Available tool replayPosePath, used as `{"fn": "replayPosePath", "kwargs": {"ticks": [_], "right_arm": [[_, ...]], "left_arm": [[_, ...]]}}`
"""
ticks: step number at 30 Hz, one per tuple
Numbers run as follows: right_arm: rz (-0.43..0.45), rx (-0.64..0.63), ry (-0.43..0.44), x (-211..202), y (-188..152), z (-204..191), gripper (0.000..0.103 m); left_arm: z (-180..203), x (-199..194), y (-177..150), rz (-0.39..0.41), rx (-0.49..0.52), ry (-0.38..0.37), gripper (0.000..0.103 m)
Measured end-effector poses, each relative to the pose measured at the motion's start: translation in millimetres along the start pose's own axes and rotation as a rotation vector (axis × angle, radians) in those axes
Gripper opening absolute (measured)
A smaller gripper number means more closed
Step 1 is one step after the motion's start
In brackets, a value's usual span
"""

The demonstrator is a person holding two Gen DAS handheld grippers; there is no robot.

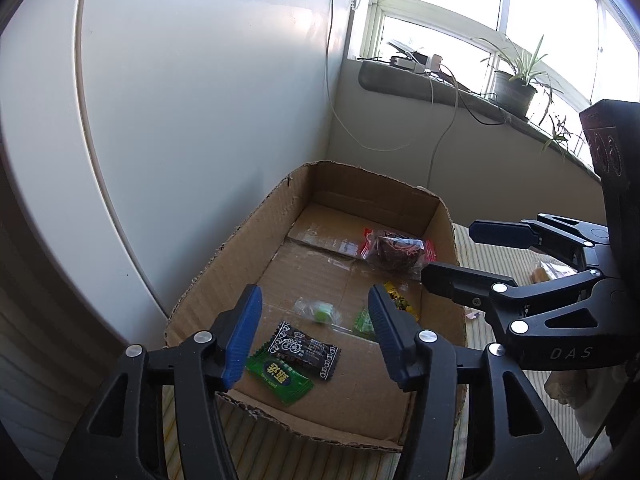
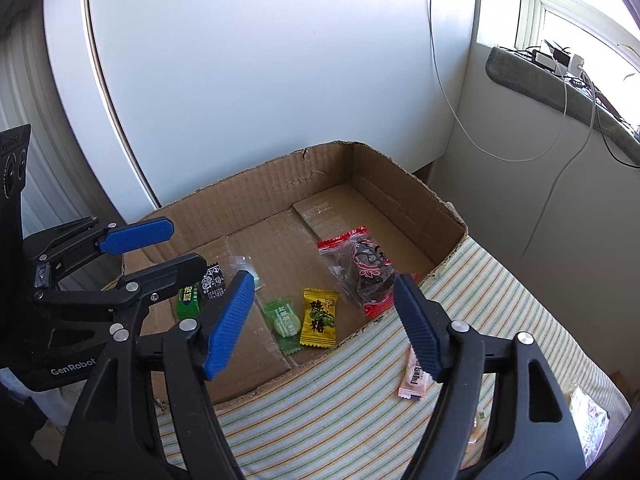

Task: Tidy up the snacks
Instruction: 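Move both open tools back toward the remaining snacks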

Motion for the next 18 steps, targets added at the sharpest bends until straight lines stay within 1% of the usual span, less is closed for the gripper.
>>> {"fn": "replayPosePath", "kwargs": {"ticks": [2,3,4,5,12,18], "right_arm": [[0.007,0.004,-0.006,-4.1,0.1,2.0,0.081],[0.008,0.006,-0.010,-5.7,-0.2,3.0,0.083],[0.009,0.007,-0.016,-7.6,-0.5,3.6,0.087],[0.013,0.009,-0.021,-9.6,-0.8,4.7,0.088],[0.021,0.033,-0.031,-23.0,-5.3,11.6,0.089],[0.041,0.059,-0.042,-43.6,-13.4,18.7,0.089]], "left_arm": [[-0.4,-0.9,0.3,0.000,-0.003,-0.004,0.064],[-0.6,-1.6,0.3,0.000,-0.003,-0.002,0.066],[-0.6,-2.5,0.3,0.001,-0.003,0.001,0.067],[-0.3,-3.4,0.4,0.003,-0.003,0.004,0.067],[4.7,-11.7,0.7,0.012,0.000,0.012,0.069],[15.1,-22.8,0.2,0.026,0.014,0.006,0.069]]}}
Point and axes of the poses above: each gripper's, at about its wrist camera, not at the fingertips, and x roughly the way its jaws point, z to its right, y to its top, the point moved 5 cm from there along x, roughly the way its jaws point
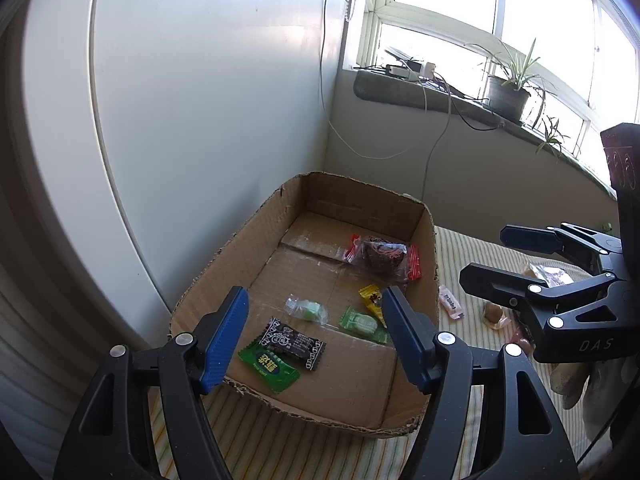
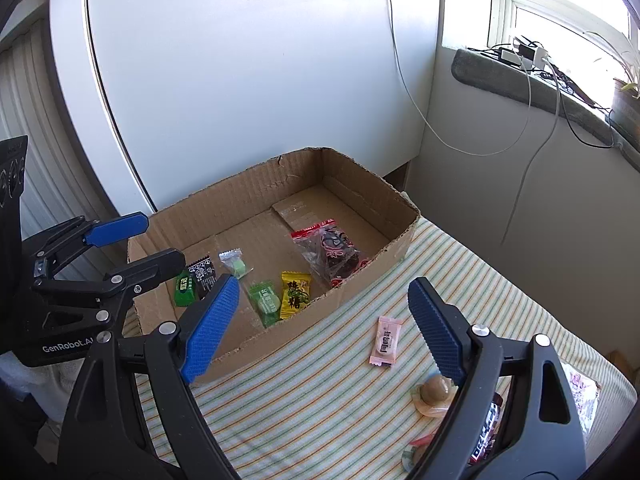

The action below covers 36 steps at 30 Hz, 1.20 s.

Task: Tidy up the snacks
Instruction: 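Move both open tools back toward the remaining snacks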

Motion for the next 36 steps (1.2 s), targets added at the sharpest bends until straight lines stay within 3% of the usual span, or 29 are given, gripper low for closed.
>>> {"fn": "replayPosePath", "kwargs": {"ticks": [15,29,34,36], "right_arm": [[0.054,0.092,-0.064,-68.6,-42.6,44.4,0.089],[0.034,0.322,-0.219,-132.9,-131.6,146.6,0.089],[-0.002,0.357,-0.200,-135.9,-155.4,161.0,0.074],[-0.021,0.348,-0.183,-132.8,-161.8,159.2,0.068]], "left_arm": [[46.8,-17.5,-6.2,0.014,0.038,-0.064,0.069],[117.3,5.3,-32.4,-0.065,0.093,-0.206,0.069],[144.0,15.0,-44.0,-0.107,0.121,-0.258,0.068],[153.9,18.2,-49.2,-0.127,0.131,-0.282,0.062]]}}
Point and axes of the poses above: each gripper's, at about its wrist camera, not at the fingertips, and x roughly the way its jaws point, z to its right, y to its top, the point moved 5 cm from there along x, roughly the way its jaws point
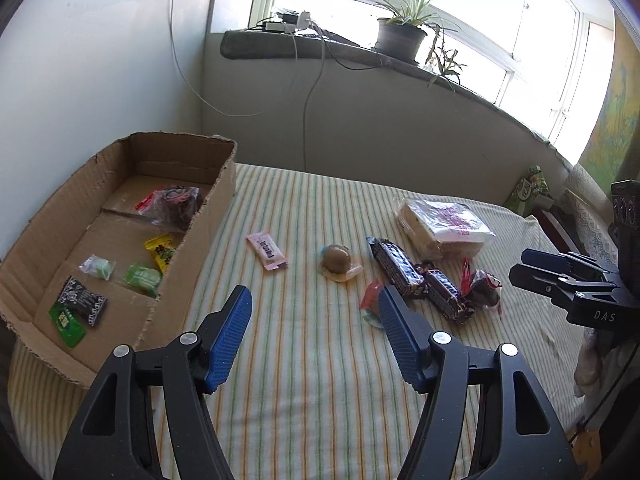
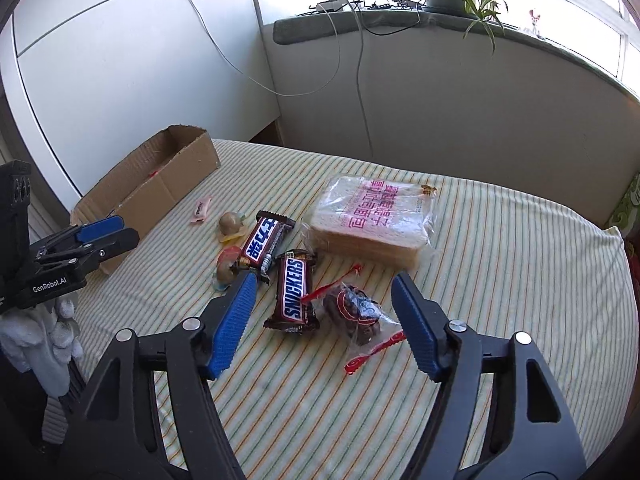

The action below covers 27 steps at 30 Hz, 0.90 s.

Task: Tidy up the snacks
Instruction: 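Move both open tools back toward the remaining snacks, then grasp the Snickers bar with the right tool while the left tool grasps the round brown candy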

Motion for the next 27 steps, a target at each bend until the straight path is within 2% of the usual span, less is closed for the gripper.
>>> {"fn": "replayPosePath", "kwargs": {"ticks": [6,12,22,27], "right_arm": [[-0.057,-0.055,0.051,20.0,-10.1,-16.4,0.050],[-0.115,-0.100,0.073,49.9,-12.5,-32.6,0.040],[-0.161,-0.151,0.017,75.4,-10.8,-34.1,0.040],[-0.187,-0.175,-0.006,87.2,-7.9,-37.4,0.040]], "left_arm": [[25.0,21.1,-8.1,-0.059,0.028,-0.066,0.044],[42.8,43.4,-11.7,-0.112,0.063,-0.098,0.039],[46.3,75.5,-14.0,-0.181,0.114,-0.096,0.038],[47.0,78.3,-13.1,-0.181,0.127,-0.090,0.037]]}}
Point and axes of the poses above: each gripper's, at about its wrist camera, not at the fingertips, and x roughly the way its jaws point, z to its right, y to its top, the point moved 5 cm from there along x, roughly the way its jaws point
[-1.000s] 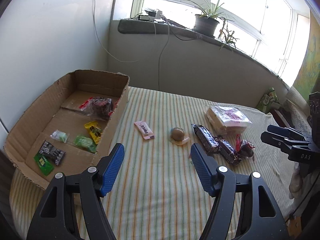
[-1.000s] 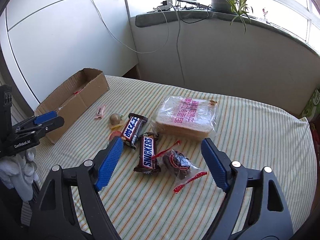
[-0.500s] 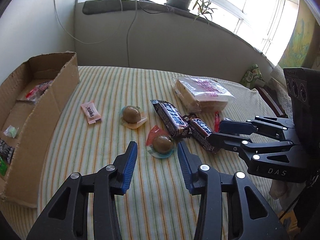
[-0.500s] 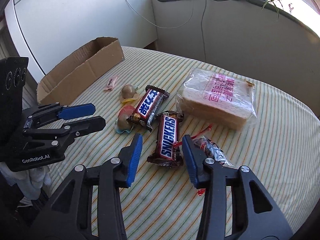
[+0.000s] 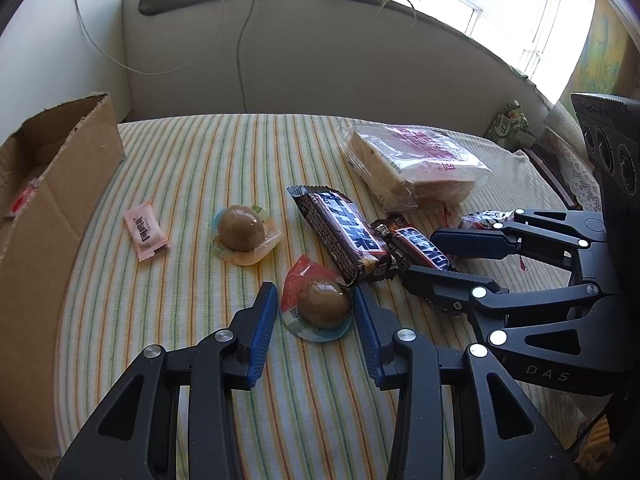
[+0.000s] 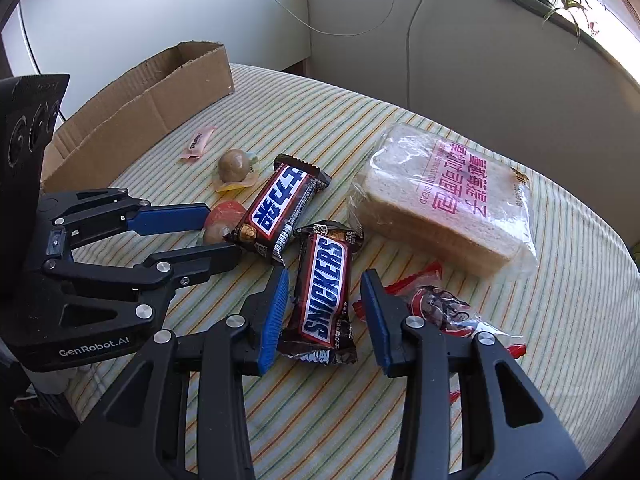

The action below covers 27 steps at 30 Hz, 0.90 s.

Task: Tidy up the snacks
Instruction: 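Grasp the Snickers bar with the right tool while the left tool grasps the round brown candy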

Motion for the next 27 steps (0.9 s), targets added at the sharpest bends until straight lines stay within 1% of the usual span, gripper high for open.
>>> {"fn": "replayPosePath", "kwargs": {"ticks": [4,6,7,16,23,27], "right_arm": [[-0.022,-0.031,-0.018,6.6,1.4,-8.0,0.039],[-0.030,-0.037,-0.028,8.9,1.2,-9.7,0.031],[-0.033,-0.036,-0.028,10.0,1.2,-9.8,0.031],[-0.022,0.007,0.000,2.3,-3.7,-10.8,0.029],[0.012,0.040,0.006,-17.3,-9.0,-11.2,0.029],[0.041,0.043,0.003,-33.0,-5.8,-13.7,0.029]], "left_arm": [[1.1,0.7,0.7,0.002,-0.009,-0.015,0.034],[0.5,1.0,1.1,0.003,-0.007,-0.014,0.033],[0.1,-0.2,0.5,0.003,-0.006,-0.013,0.033],[-3.9,-17.2,-7.3,0.025,-0.016,-0.018,0.031],[-8.8,-43.1,-8.1,0.071,-0.031,-0.024,0.031],[-14.8,-58.7,-7.2,0.104,-0.042,-0.021,0.031]]}}
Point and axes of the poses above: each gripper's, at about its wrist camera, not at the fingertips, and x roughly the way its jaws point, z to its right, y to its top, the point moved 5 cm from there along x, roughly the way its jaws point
